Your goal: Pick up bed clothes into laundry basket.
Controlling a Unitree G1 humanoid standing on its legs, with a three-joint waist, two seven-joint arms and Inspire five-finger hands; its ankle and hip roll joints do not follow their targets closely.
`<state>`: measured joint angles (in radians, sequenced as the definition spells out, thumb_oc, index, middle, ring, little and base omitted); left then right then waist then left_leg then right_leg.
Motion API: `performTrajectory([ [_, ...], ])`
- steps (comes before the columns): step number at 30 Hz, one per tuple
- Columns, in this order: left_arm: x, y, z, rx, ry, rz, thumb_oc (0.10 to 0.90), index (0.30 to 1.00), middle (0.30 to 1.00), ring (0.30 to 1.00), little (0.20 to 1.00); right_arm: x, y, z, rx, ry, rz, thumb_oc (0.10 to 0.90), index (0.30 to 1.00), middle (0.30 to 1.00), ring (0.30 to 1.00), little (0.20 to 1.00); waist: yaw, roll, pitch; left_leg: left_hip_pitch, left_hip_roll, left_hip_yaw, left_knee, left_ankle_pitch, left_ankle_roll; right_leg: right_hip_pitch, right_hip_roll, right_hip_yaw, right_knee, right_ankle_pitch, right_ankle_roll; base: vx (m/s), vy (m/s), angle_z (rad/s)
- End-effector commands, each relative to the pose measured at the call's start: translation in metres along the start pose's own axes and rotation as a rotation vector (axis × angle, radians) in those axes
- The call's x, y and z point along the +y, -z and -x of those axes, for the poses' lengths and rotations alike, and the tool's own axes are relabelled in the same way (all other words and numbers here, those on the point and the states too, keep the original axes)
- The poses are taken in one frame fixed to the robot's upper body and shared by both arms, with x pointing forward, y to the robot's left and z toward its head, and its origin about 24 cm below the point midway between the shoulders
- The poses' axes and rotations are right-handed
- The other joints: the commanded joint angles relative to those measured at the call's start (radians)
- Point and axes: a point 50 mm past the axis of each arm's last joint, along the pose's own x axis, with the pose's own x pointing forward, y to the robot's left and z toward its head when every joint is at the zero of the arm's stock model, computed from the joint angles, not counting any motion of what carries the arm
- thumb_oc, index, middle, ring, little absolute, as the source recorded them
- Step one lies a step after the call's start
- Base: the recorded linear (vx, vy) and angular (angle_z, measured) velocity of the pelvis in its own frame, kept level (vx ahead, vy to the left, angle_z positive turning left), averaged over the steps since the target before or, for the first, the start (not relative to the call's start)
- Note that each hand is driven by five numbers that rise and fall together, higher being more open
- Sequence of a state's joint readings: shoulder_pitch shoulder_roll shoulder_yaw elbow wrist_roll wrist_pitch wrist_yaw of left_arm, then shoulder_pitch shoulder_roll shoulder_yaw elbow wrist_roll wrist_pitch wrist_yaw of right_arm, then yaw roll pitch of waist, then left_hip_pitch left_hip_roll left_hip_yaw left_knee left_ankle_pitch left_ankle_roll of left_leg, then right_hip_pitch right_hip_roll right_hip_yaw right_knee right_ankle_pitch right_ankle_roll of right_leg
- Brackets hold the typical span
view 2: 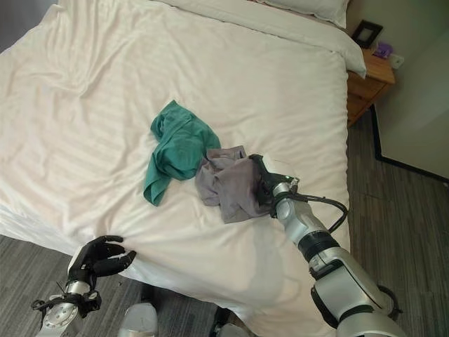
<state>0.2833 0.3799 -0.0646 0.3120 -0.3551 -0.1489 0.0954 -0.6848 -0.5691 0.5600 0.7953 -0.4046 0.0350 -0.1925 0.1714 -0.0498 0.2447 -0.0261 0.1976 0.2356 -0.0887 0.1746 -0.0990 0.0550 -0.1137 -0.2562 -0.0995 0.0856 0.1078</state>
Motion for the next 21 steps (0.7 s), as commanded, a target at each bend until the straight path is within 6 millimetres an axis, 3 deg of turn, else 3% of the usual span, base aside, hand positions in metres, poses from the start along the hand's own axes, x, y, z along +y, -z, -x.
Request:
performTrajectory([
  [1,0.02,-0.02,-0.018,-0.06,-0.091,-0.022,0.8,0.9,0.9,0.9,0.9,-0.045,-0.04,-0.021,-0.123,0.152,-0.012,0.8,0.9,0.9,0.9,0.9,0.026,-0.033,-0.015,-0.007,-0.053,0.025,0.001,-0.096,0.009,0.054,-0.094,-0.067,0.049,-0.097,0.08,-0.01,-0.045,0.08],
  [2,0.02,-0.019,-0.019,-0.055,-0.098,-0.017,0.8,0.9,0.9,0.9,0.9,-0.04,-0.042,-0.021,-0.122,0.138,-0.01,0.8,0.9,0.9,0.9,0.9,0.032,-0.029,-0.012,-0.016,-0.052,0.02,0.001,-0.092,0.007,0.053,-0.092,-0.07,0.046,-0.098,0.079,-0.03,-0.049,0.11],
  [3,0.021,-0.019,-0.021,-0.054,-0.105,-0.013,0.8,0.9,0.9,0.9,0.9,-0.038,-0.043,-0.022,-0.12,0.128,-0.007,0.577,0.566,0.566,0.566,0.566,0.035,-0.024,-0.008,-0.029,-0.051,0.013,0.001,-0.086,0.003,0.051,-0.09,-0.076,0.045,-0.1,0.076,-0.05,-0.05,0.13],
  [5,0.024,-0.019,-0.024,-0.05,-0.126,0.002,0.8,0.9,0.9,0.9,0.9,-0.034,-0.043,-0.023,-0.113,0.111,0.002,0.4,0.3,0.3,0.3,0.3,0.041,-0.016,-0.003,-0.047,-0.05,0.002,0.001,-0.078,-0.003,0.049,-0.087,-0.083,0.038,-0.102,0.074,-0.05,-0.065,0.16],
  [9,0.05,-0.016,-0.024,-0.03,-0.246,0.008,0.8,0.9,0.9,0.9,0.9,-0.038,-0.034,-0.022,-0.093,0.103,0.033,0.4,0.3,0.3,0.3,0.3,0.052,-0.002,-0.015,-0.056,-0.047,-0.013,0.001,-0.073,-0.012,0.068,-0.082,-0.098,0.023,-0.11,0.074,0.0,-0.059,0.16],
  [10,0.079,-0.021,-0.019,-0.042,-0.355,0.004,0.8,0.9,0.9,0.9,0.9,-0.044,-0.025,-0.02,-0.076,0.116,0.016,0.4,0.3,0.3,0.3,0.3,0.053,0.002,-0.02,-0.041,-0.046,-0.014,0.002,-0.076,-0.017,0.092,-0.083,-0.099,0.022,-0.118,0.074,0.01,-0.049,0.08],
  [11,0.079,-0.022,-0.019,-0.043,-0.355,0.004,0.8,0.9,0.9,0.9,0.9,-0.045,-0.025,-0.02,-0.076,0.117,0.016,0.4,0.3,0.3,0.3,0.3,0.054,0.002,-0.021,-0.044,-0.045,-0.014,0.001,-0.072,-0.016,0.09,-0.082,-0.099,0.021,-0.114,0.074,0.02,-0.046,0.11],
  [13,0.11,-0.028,-0.009,-0.058,-0.457,-0.012,0.8,0.9,0.9,0.9,0.9,-0.053,-0.012,-0.017,-0.05,0.134,0.01,0.4,0.3,0.3,0.3,0.3,0.053,0.011,-0.033,-0.034,-0.042,-0.012,0.001,-0.072,-0.018,0.104,-0.084,-0.097,0.018,-0.118,0.074,-0.01,-0.028,0.11],
  [16,0.111,-0.035,-0.01,-0.095,-0.508,0.009,0.8,0.9,0.9,0.9,0.9,-0.061,-0.01,-0.012,-0.063,0.178,-0.006,0.4,0.3,0.3,0.3,0.3,0.035,0.014,-0.047,-0.014,-0.039,-0.007,0.001,-0.078,-0.02,0.117,-0.086,-0.093,0.016,-0.123,0.074,0.02,-0.028,0.06],
  [18,0.134,-0.064,-0.013,-0.193,-0.611,0.023,0.8,0.9,0.9,0.9,0.9,-0.08,0.013,-0.008,0.007,0.25,-0.046,0.4,0.3,0.3,0.3,0.3,0.028,0.025,-0.067,0.013,-0.033,-0.006,0.003,-0.083,-0.03,0.146,-0.09,-0.099,0.012,-0.138,0.077,0.01,-0.046,0.11],
  [21,0.139,-0.102,-0.024,-0.311,-0.652,0.01,0.8,0.9,0.9,0.9,0.9,-0.102,0.008,-0.002,-0.041,0.351,-0.092,0.4,0.3,0.3,0.3,0.3,-0.009,0.034,-0.08,0.03,-0.027,0.004,0.002,-0.081,-0.031,0.15,-0.093,-0.088,0.012,-0.137,0.078,-0.01,-0.017,0.03],
])
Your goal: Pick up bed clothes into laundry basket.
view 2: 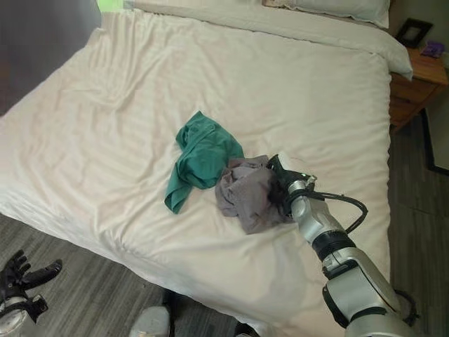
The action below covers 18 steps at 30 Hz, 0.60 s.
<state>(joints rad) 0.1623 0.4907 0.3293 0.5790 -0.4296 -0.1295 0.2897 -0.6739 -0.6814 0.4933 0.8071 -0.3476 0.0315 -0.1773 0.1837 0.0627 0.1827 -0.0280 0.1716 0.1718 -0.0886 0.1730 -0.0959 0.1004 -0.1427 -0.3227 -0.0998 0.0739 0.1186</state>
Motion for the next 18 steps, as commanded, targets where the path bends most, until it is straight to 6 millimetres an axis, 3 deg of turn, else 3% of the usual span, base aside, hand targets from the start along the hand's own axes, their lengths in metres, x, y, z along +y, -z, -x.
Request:
performTrajectory([
  [1,-0.029,-0.107,-0.022,-0.399,0.024,0.018,0.8,0.9,0.9,0.9,0.9,-0.09,-0.047,-0.001,-0.227,0.372,-0.103,0.4,0.3,0.3,0.3,0.3,-0.057,-0.075,-0.03,0.045,0.004,0.079,0.002,-0.082,-0.035,0.105,-0.068,-0.012,0.013,-0.124,0.068,0.01,-0.008,-0.04],
  [2,-0.03,-0.107,-0.022,-0.4,0.026,0.017,0.8,0.9,0.9,0.9,0.9,-0.091,-0.046,0.0,-0.224,0.373,-0.102,0.4,0.3,0.3,0.3,0.3,-0.055,-0.074,-0.029,0.045,0.004,0.079,0.002,-0.082,-0.035,0.105,-0.068,-0.012,0.013,-0.124,0.068,0.01,-0.003,-0.04],
  [8,-0.058,-0.157,-0.016,-0.571,0.081,-0.001,0.8,0.9,0.9,0.9,0.9,-0.155,-0.062,0.037,-0.395,0.622,-0.115,0.4,0.3,0.3,0.3,0.3,-0.139,-0.062,-0.059,0.078,0.023,0.123,0.001,-0.089,-0.036,0.086,-0.078,0.032,0.013,-0.109,0.076,0.0,0.008,-0.3],
  [9,-0.008,-0.261,-0.003,-0.941,-0.123,-0.249,0.8,0.9,0.9,0.9,0.9,-0.17,-0.067,0.047,-0.464,0.633,-0.101,0.4,0.3,0.3,0.3,0.3,-0.15,-0.046,-0.07,0.092,0.025,0.132,0.002,-0.098,-0.04,0.089,-0.08,0.038,0.013,-0.111,0.081,0.04,0.048,-0.41],
  [10,0.015,-0.259,-0.003,-0.923,-0.141,-0.395,0.8,0.9,0.9,0.9,0.9,-0.186,-0.047,0.068,-0.446,0.724,-0.066,0.4,0.3,0.3,0.3,0.3,-0.164,-0.036,-0.071,0.1,0.025,0.136,0.001,-0.101,-0.04,0.086,-0.085,0.043,0.013,-0.102,0.088,0.03,0.045,-0.45],
  [12,0.02,-0.255,-0.002,-0.919,-0.149,-0.399,0.8,0.9,0.9,0.9,0.9,-0.191,-0.043,0.078,-0.456,0.759,-0.069,0.4,0.3,0.3,0.3,0.3,-0.169,-0.037,-0.078,0.098,0.027,0.137,0.001,-0.097,-0.039,0.078,-0.083,0.047,0.013,-0.093,0.088,-0.02,0.019,-0.39],
  [15,0.024,-0.25,0.003,-0.927,-0.121,-0.48,0.8,0.9,0.9,0.9,0.9,-0.195,-0.015,0.093,-0.381,0.789,-0.057,0.4,0.3,0.3,0.3,0.3,-0.189,-0.032,-0.085,0.106,0.03,0.144,0.001,-0.101,-0.04,0.072,-0.083,0.055,0.013,-0.086,0.089,-0.01,0.014,-0.12],
  [16,0.039,-0.254,0.007,-0.934,-0.165,-0.577,0.8,0.9,0.9,0.9,0.9,-0.197,0.0,0.105,-0.348,0.796,-0.036,0.4,0.3,0.3,0.3,0.3,-0.196,-0.028,-0.089,0.113,0.034,0.153,0.001,-0.103,-0.041,0.066,-0.083,0.064,0.013,-0.082,0.092,-0.01,0.021,-0.15],
  [17,0.04,-0.255,0.007,-0.936,-0.164,-0.582,0.8,0.9,0.9,0.9,0.9,-0.196,0.001,0.106,-0.347,0.795,-0.039,0.4,0.3,0.3,0.3,0.3,-0.194,-0.031,-0.091,0.114,0.035,0.154,0.001,-0.104,-0.041,0.066,-0.082,0.065,0.013,-0.082,0.092,0.03,0.019,-0.19],
  [18,-0.001,-0.201,-0.013,-0.737,-0.092,-0.342,0.8,0.9,0.9,0.9,0.9,-0.178,-0.005,0.098,-0.362,0.763,-0.097,0.4,0.3,0.3,0.3,0.3,-0.231,-0.049,-0.094,0.127,0.036,0.166,0.002,-0.113,-0.041,0.067,-0.085,0.074,0.013,-0.085,0.094,0.05,-0.016,-0.22],
])
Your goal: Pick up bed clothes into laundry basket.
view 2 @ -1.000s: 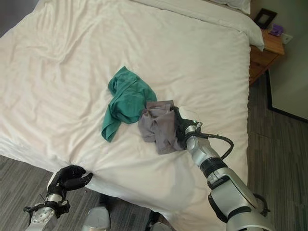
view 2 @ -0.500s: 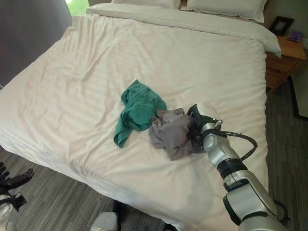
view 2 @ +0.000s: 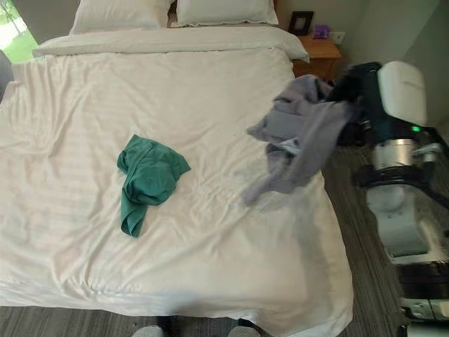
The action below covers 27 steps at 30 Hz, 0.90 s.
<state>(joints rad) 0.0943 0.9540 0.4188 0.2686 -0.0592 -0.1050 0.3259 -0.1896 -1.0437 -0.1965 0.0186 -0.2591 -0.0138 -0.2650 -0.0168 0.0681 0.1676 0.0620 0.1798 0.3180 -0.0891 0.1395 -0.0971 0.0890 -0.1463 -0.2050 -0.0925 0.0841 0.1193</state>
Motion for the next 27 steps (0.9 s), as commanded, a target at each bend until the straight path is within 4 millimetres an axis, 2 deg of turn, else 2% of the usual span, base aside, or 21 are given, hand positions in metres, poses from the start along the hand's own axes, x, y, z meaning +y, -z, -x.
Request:
performTrajectory([
  [1,-0.088,-0.035,0.0,-0.036,0.058,0.137,0.8,0.9,0.9,0.9,0.9,-0.002,-0.01,-0.005,-0.028,0.139,-0.084,0.4,0.3,0.3,0.3,0.3,-0.051,-0.056,-0.077,0.047,0.033,0.032,0.004,-0.086,-0.036,0.075,-0.078,-0.029,0.007,-0.098,0.093,0.03,-0.019,-0.13],
  [2,-0.091,-0.037,0.0,-0.041,0.062,0.138,0.8,0.9,0.9,0.9,0.9,-0.004,-0.008,-0.003,-0.022,0.143,-0.078,0.4,0.3,0.3,0.3,0.3,-0.04,-0.054,-0.078,0.043,0.034,0.035,0.002,-0.078,-0.035,0.069,-0.076,-0.026,0.005,-0.091,0.09,0.02,-0.036,0.01],
  [3,-0.102,-0.038,0.003,-0.046,0.093,0.086,0.8,0.9,0.9,0.9,0.9,-0.001,0.007,0.003,0.04,0.121,-0.027,0.4,0.3,0.3,0.3,0.3,-0.061,-0.059,-0.079,0.052,0.035,0.043,0.004,-0.088,-0.036,0.069,-0.074,-0.017,0.007,-0.097,0.093,0.0,0.0,0.0],
  [4,-0.11,-0.041,0.004,-0.048,0.11,0.078,0.8,0.9,0.9,0.9,0.9,-0.001,0.012,0.007,0.06,0.126,-0.012,0.4,0.3,0.3,0.3,0.3,-0.069,-0.061,-0.081,0.051,0.038,0.051,0.002,-0.081,-0.034,0.061,-0.07,-0.01,0.005,-0.089,0.091,0.02,-0.015,-0.28],
  [6,-0.124,-0.04,0.004,-0.02,0.143,0.065,0.8,0.9,0.9,0.9,0.9,-0.001,0.036,0.018,0.165,0.12,0.035,0.4,0.3,0.3,0.3,0.3,-0.084,-0.06,-0.084,0.059,0.04,0.066,0.002,-0.085,-0.034,0.053,-0.066,0.005,0.006,-0.086,0.092,0.0,0.002,-0.5],
  [8,-0.13,-0.04,0.0,-0.002,0.168,0.068,0.8,0.9,0.9,0.9,0.9,0.008,0.065,0.037,0.299,0.067,0.09,0.4,0.3,0.3,0.3,0.3,-0.107,-0.057,-0.082,0.068,0.042,0.079,0.002,-0.087,-0.034,0.047,-0.063,0.017,0.006,-0.083,0.092,0.0,0.011,-0.45],
  [9,-0.13,-0.046,-0.003,-0.027,0.179,0.074,0.8,0.9,0.9,0.9,0.9,0.015,0.086,0.056,0.408,0.026,0.123,0.4,0.3,0.3,0.3,0.3,-0.116,-0.053,-0.081,0.07,0.044,0.088,0.002,-0.089,-0.033,0.042,-0.061,0.024,0.005,-0.08,0.092,0.0,0.009,-0.3],
  [10,-0.13,-0.047,-0.003,-0.028,0.181,0.073,0.8,0.9,0.9,0.9,0.9,0.015,0.087,0.057,0.41,0.027,0.123,0.4,0.3,0.3,0.3,0.3,-0.114,-0.054,-0.082,0.071,0.044,0.088,0.002,-0.09,-0.033,0.042,-0.061,0.024,0.005,-0.08,0.092,0.01,0.008,-0.24],
  [13,-0.133,-0.057,-0.003,-0.068,0.199,0.075,0.8,0.9,0.9,0.9,0.9,0.03,0.118,0.092,0.601,-0.035,0.136,0.4,0.3,0.3,0.3,0.3,-0.127,-0.053,-0.075,0.073,0.045,0.096,0.002,-0.092,-0.032,0.037,-0.059,0.031,0.006,-0.077,0.092,0.0,0.004,-0.22],
  [14,-0.136,-0.058,-0.003,-0.072,0.209,0.054,0.8,0.9,0.9,0.9,0.9,0.04,0.126,0.107,0.666,-0.073,0.124,0.4,0.3,0.3,0.3,0.3,-0.137,-0.052,-0.072,0.074,0.047,0.101,0.002,-0.093,-0.032,0.035,-0.059,0.035,0.005,-0.076,0.092,-0.01,0.008,-0.05],
  [17,-0.142,-0.062,-0.013,-0.086,0.245,-0.092,0.8,0.9,0.9,0.9,0.9,0.051,0.138,0.129,0.781,-0.093,0.055,0.4,0.3,0.3,0.3,0.3,-0.162,-0.049,-0.065,0.072,0.048,0.109,0.002,-0.093,-0.032,0.02,-0.057,0.047,0.006,-0.07,0.093,-0.01,0.017,-0.05],
  [18,-0.15,-0.056,-0.016,-0.069,0.306,-0.215,0.8,0.9,0.9,0.9,0.9,0.054,0.142,0.14,0.83,-0.103,0.021,0.4,0.3,0.3,0.3,0.3,-0.178,-0.047,-0.06,0.073,0.047,0.113,0.002,-0.094,-0.032,0.016,-0.057,0.051,0.006,-0.068,0.095,-0.01,0.033,-0.11],
  [19,-0.16,-0.041,-0.015,-0.013,0.384,-0.365,0.8,0.9,0.9,0.9,0.9,0.056,0.145,0.149,0.866,-0.112,0.008,0.4,0.3,0.3,0.3,0.3,-0.198,-0.042,-0.058,0.076,0.046,0.116,0.002,-0.1,-0.033,0.016,-0.057,0.056,0.009,-0.072,0.097,0.0,0.053,-0.07],
  [20,-0.183,-0.006,-0.001,0.097,0.575,-0.652,0.8,0.9,0.9,0.9,0.9,0.058,0.147,0.153,0.893,-0.117,-0.034,0.4,0.3,0.3,0.3,0.3,-0.227,-0.04,-0.053,0.075,0.044,0.121,0.002,-0.101,-0.032,0.005,-0.055,0.066,0.01,-0.068,0.099,-0.01,0.036,-0.03],
  [21,-0.185,-0.009,-0.002,0.089,0.574,-0.651,0.8,0.9,0.9,0.9,0.9,0.057,0.148,0.154,0.898,-0.112,-0.035,0.4,0.3,0.3,0.3,0.3,-0.22,-0.039,-0.053,0.068,0.045,0.122,0.002,-0.094,-0.032,0.0,-0.054,0.067,0.008,-0.062,0.096,0.0,0.048,-0.07],
  [22,-0.194,0.015,0.017,0.152,0.688,-0.803,0.8,0.9,0.9,0.9,0.9,0.058,0.146,0.154,0.9,-0.104,-0.073,0.4,0.3,0.3,0.3,0.3,-0.248,-0.037,-0.052,0.077,0.042,0.13,0.002,-0.104,-0.031,-0.001,-0.054,0.078,0.011,-0.066,0.1,-0.02,0.017,-0.19],
  [23,-0.195,0.013,0.017,0.147,0.688,-0.804,0.8,0.9,0.9,0.9,0.9,0.057,0.147,0.155,0.902,-0.101,-0.073,0.4,0.3,0.3,0.3,0.3,-0.245,-0.036,-0.052,0.073,0.043,0.13,0.002,-0.099,-0.031,-0.005,-0.053,0.079,0.009,-0.06,0.098,0.01,0.064,-0.24],
  [24,-0.211,0.039,0.054,0.18,0.892,-0.997,0.8,0.9,0.9,0.9,0.9,0.06,0.143,0.154,0.892,-0.073,-0.148,0.4,0.3,0.3,0.3,0.3,-0.278,-0.031,-0.05,0.087,0.04,0.151,0.002,-0.108,-0.029,-0.012,-0.049,0.102,0.011,-0.06,0.099,0.02,0.054,-0.21],
  [25,-0.214,0.057,0.08,0.215,0.993,-1.064,0.8,0.9,0.9,0.9,0.9,0.06,0.142,0.157,0.901,-0.047,-0.204,0.4,0.3,0.3,0.3,0.3,-0.301,-0.027,-0.05,0.095,0.041,0.167,0.002,-0.113,-0.029,-0.02,-0.045,0.119,0.013,-0.058,0.097,0.03,0.061,-0.17],
  [26,-0.215,0.057,0.081,0.215,0.996,-1.064,0.8,0.9,0.9,0.9,0.9,0.059,0.142,0.158,0.901,-0.048,-0.203,0.4,0.3,0.3,0.3,0.3,-0.3,-0.026,-0.051,0.096,0.041,0.169,0.002,-0.114,-0.029,-0.02,-0.045,0.12,0.013,-0.058,0.097,0.03,0.026,-0.26],
  [27,-0.216,0.066,0.096,0.246,1.039,-1.058,0.8,0.9,0.9,0.9,0.9,0.057,0.143,0.162,0.91,-0.032,-0.212,0.4,0.3,0.3,0.3,0.3,-0.31,-0.029,-0.047,0.099,0.042,0.176,0.002,-0.115,-0.03,-0.023,-0.042,0.127,0.013,-0.058,0.096,0.01,0.017,-0.42],
])
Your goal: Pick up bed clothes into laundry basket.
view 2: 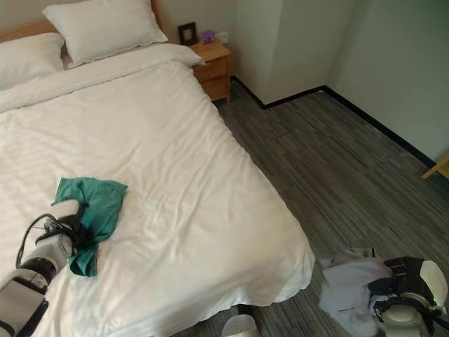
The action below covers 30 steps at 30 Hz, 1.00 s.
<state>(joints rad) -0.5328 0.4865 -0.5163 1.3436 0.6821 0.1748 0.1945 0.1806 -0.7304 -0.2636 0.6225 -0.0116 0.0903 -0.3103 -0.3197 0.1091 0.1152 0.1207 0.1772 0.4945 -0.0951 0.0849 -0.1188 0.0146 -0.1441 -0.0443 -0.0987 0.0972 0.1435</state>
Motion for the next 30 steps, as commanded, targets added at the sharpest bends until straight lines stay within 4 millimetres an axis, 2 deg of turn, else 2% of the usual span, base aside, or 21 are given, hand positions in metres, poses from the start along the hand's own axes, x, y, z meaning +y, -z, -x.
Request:
performTrajectory([
  [1,-0.012,0.064,0.004,0.093,0.119,-0.071,0.8,0.9,0.9,0.9,0.9,-0.061,-0.034,-0.008,-0.188,0.217,-0.192,0.4,0.3,0.3,0.3,0.3,0.001,-0.066,0.015,0.049,0.045,0.008,0.008,-0.066,-0.009,0.053,-0.044,-0.029,0.02,-0.078,0.076,-0.01,0.005,-0.4],
  [2,-0.012,0.065,0.004,0.095,0.121,-0.073,0.8,0.9,0.9,0.9,0.9,-0.06,-0.033,-0.008,-0.186,0.214,-0.191,0.4,0.3,0.3,0.3,0.3,0.003,-0.066,0.01,0.043,0.047,0.01,0.008,-0.057,-0.01,0.047,-0.041,-0.027,0.018,-0.07,0.073,-0.04,-0.003,-0.33],
  [3,-0.03,0.068,0.009,0.083,0.197,-0.079,0.8,0.9,0.9,0.9,0.9,-0.062,-0.028,-0.006,-0.169,0.231,-0.193,0.4,0.3,0.3,0.3,0.3,0.007,-0.066,0.016,0.042,0.05,0.011,0.008,-0.056,-0.01,0.043,-0.042,-0.027,0.018,-0.07,0.072,-0.06,-0.032,-0.1],
  [4,-0.067,0.067,0.023,0.073,0.263,-0.042,0.471,0.406,0.406,0.406,0.406,-0.063,-0.019,-0.003,-0.145,0.258,-0.214,0.4,0.3,0.3,0.3,0.3,0.019,-0.069,0.019,0.038,0.055,0.011,0.008,-0.053,-0.011,0.039,-0.039,-0.03,0.016,-0.071,0.07,-0.04,-0.021,-0.06],
  [5,-0.069,0.067,0.023,0.073,0.266,-0.042,0.4,0.3,0.3,0.3,0.3,-0.063,-0.019,-0.003,-0.146,0.258,-0.211,0.4,0.3,0.3,0.3,0.3,0.018,-0.068,0.016,0.038,0.055,0.011,0.008,-0.053,-0.011,0.039,-0.038,-0.03,0.016,-0.071,0.069,0.0,0.0,0.0],
  [7,-0.088,0.061,0.032,0.041,0.293,-0.035,0.4,0.3,0.3,0.3,0.3,-0.063,-0.017,-0.001,-0.148,0.272,-0.248,0.4,0.3,0.3,0.3,0.3,0.028,-0.073,0.022,0.03,0.062,0.009,0.008,-0.046,-0.012,0.038,-0.034,-0.033,0.015,-0.073,0.066,-0.05,-0.055,-0.04],
  [9,-0.092,0.047,0.034,0.0,0.279,-0.035,0.4,0.3,0.3,0.3,0.3,-0.058,-0.022,0.001,-0.176,0.26,-0.282,0.4,0.3,0.3,0.3,0.3,0.033,-0.076,0.025,0.025,0.068,0.005,0.008,-0.041,-0.014,0.039,-0.029,-0.037,0.015,-0.077,0.063,-0.06,-0.079,0.01],
  [12,-0.061,0.035,0.02,-0.019,0.17,-0.025,0.4,0.3,0.3,0.3,0.3,-0.054,-0.043,0.004,-0.281,0.23,-0.307,0.4,0.3,0.3,0.3,0.3,0.028,-0.076,0.03,0.019,0.079,-0.003,0.008,-0.028,-0.02,0.045,-0.019,-0.041,0.014,-0.084,0.056,-0.07,-0.075,0.02],
  [14,-0.026,0.04,0.008,0.028,0.066,0.047,0.4,0.3,0.3,0.3,0.3,-0.053,-0.059,0.007,-0.352,0.217,-0.315,0.4,0.3,0.3,0.3,0.3,0.024,-0.074,0.034,0.024,0.086,-0.007,0.008,-0.026,-0.026,0.054,-0.015,-0.046,0.016,-0.095,0.056,-0.04,-0.077,0.04],
  [16,0.015,0.076,0.003,0.119,-0.074,0.157,0.4,0.3,0.3,0.3,0.3,-0.056,-0.073,0.01,-0.42,0.215,-0.323,0.4,0.3,0.3,0.3,0.3,0.031,-0.066,0.037,0.024,0.094,-0.01,0.008,-0.015,-0.031,0.06,-0.008,-0.051,0.015,-0.099,0.052,-0.08,-0.121,0.0],
  [17,0.074,0.107,0.004,0.157,-0.289,0.286,0.4,0.3,0.3,0.3,0.3,-0.057,-0.082,0.015,-0.472,0.2,-0.31,0.4,0.3,0.3,0.3,0.3,0.041,-0.057,0.038,0.025,0.102,-0.011,0.008,-0.002,-0.037,0.065,0.0,-0.056,0.015,-0.104,0.048,-0.05,-0.102,-0.02],
  [18,0.262,0.174,0.069,0.177,-0.748,0.397,0.4,0.3,0.3,0.3,0.3,-0.083,-0.101,0.012,-0.539,0.217,-0.253,0.4,0.3,0.3,0.3,0.3,0.018,-0.015,0.025,0.027,0.106,-0.011,0.008,0.005,-0.043,0.071,0.003,-0.058,0.013,-0.109,0.053,-0.05,-0.128,-0.04],
  [19,0.301,0.158,0.127,-0.073,-1.105,0.307,0.4,0.3,0.3,0.3,0.3,-0.073,-0.055,0.023,-0.398,0.24,-0.296,0.4,0.3,0.3,0.3,0.3,0.138,-0.057,0.028,0.013,0.114,-0.044,0.012,0.02,-0.049,0.09,0.003,-0.09,0.011,-0.118,0.049,-0.04,-0.073,-0.13],
  [20,0.288,0.165,0.127,-0.055,-1.093,0.321,0.4,0.3,0.3,0.3,0.3,-0.074,-0.06,0.024,-0.418,0.236,-0.28,0.4,0.3,0.3,0.3,0.3,0.124,-0.043,0.024,0.011,0.114,-0.039,0.008,0.03,-0.048,0.083,0.004,-0.085,0.011,-0.111,0.046,-0.04,-0.148,0.04],
  [21,0.273,0.148,0.134,-0.145,-1.272,0.414,0.4,0.3,0.3,0.3,0.3,-0.055,-0.053,0.032,-0.416,0.195,-0.245,0.4,0.3,0.3,0.3,0.3,0.156,-0.063,0.024,0.002,0.119,-0.057,0.022,0.034,-0.052,0.099,0.008,-0.093,0.011,-0.132,0.036,-0.04,-0.129,0.63],
  [22,0.256,0.145,0.14,-0.153,-1.336,0.481,0.4,0.3,0.3,0.3,0.3,-0.054,-0.06,0.033,-0.443,0.186,-0.21,0.4,0.3,0.3,0.3,0.3,0.12,-0.065,0.024,0.001,0.118,-0.061,0.03,0.041,-0.053,0.103,0.011,-0.084,0.011,-0.137,0.03,-0.07,-0.153,0.8],
  [23,0.262,0.138,0.156,-0.207,-1.439,0.521,0.409,0.314,0.314,0.314,0.314,-0.058,-0.059,0.03,-0.432,0.215,-0.213,0.4,0.3,0.3,0.3,0.3,0.122,-0.07,0.032,-0.014,0.114,-0.082,0.058,0.04,-0.053,0.105,0.011,-0.08,0.011,-0.138,0.024,-0.21,-0.129,0.55],
  [24,0.259,0.137,0.186,-0.291,-1.66,0.659,0.59,0.585,0.585,0.585,0.585,-0.051,-0.059,0.028,-0.417,0.227,-0.226,0.4,0.3,0.3,0.3,0.3,0.158,-0.094,0.059,-0.073,0.09,-0.182,0.193,0.01,-0.063,0.099,0.011,-0.066,0.011,-0.126,0.004,-0.27,-0.102,-0.03],
  [25,0.247,0.141,0.196,-0.291,-1.758,0.772,0.588,0.582,0.582,0.582,0.582,-0.041,-0.059,0.029,-0.418,0.201,-0.215,0.4,0.3,0.3,0.3,0.3,0.173,-0.112,0.072,-0.083,0.068,-0.248,0.285,-0.017,-0.065,0.084,0.007,-0.057,0.012,-0.11,-0.008,-0.31,-0.095,-0.13],
  [27,0.226,0.141,0.218,-0.334,-1.892,0.889,0.4,0.3,0.3,0.3,0.3,-0.027,-0.06,0.031,-0.407,0.163,-0.238,0.4,0.3,0.3,0.3,0.3,0.185,-0.145,0.074,-0.098,0.001,-0.377,0.465,-0.063,-0.048,0.049,-0.012,-0.042,0.013,-0.052,-0.02,-0.18,-0.05,-0.51],
  [30,0.197,0.129,0.228,-0.443,-1.91,1.063,0.4,0.3,0.3,0.3,0.3,-0.019,-0.056,0.035,-0.388,0.143,-0.247,0.4,0.3,0.3,0.3,0.3,0.197,-0.165,0.062,-0.067,-0.068,-0.547,0.62,-0.119,-0.036,0.018,-0.019,-0.002,0.012,-0.02,-0.007,-0.06,0.049,-0.75],
])
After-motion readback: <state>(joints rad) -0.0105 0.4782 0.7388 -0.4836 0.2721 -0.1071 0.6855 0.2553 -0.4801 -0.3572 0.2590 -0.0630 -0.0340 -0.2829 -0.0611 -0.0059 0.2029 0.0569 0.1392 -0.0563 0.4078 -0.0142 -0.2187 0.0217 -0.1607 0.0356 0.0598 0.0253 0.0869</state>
